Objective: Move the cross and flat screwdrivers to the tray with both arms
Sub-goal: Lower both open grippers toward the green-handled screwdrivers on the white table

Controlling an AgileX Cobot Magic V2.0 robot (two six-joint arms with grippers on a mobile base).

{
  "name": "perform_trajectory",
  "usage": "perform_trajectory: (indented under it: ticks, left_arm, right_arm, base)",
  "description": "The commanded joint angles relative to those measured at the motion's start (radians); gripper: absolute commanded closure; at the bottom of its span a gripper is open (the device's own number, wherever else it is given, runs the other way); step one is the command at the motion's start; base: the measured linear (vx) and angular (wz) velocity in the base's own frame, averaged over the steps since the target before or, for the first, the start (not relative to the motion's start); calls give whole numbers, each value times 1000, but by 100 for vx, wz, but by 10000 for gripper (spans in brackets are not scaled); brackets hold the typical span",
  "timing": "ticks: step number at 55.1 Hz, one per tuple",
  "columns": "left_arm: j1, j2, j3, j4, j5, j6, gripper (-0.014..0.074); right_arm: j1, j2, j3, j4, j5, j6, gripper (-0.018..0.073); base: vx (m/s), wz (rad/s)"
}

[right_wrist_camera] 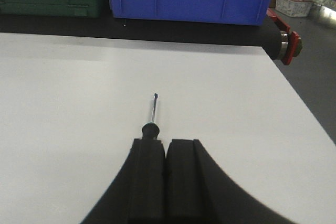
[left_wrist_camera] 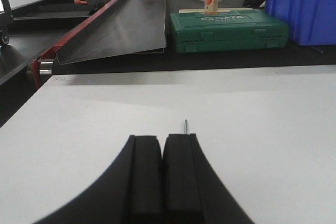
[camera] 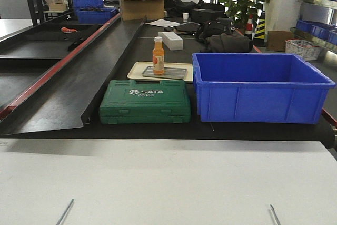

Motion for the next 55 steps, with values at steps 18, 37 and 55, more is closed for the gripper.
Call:
perform_trajectory:
  ticks: [18,37,55]
  left_arm:
    - [2,-3,-30,-1,-376,-5,602]
    - [2,-3,-101,-1,-406,-13,602]
    - [2,3,-295,-1,-319,-7,601]
  right_arm:
    - [-2,-5,8,87,-289,83,567]
    - [-2,-5,7,86,-592,87,567]
    - [-2,-2,-120,143,-746,122,566]
  base:
    - [0,0]
    - [0,0]
    - [0,0]
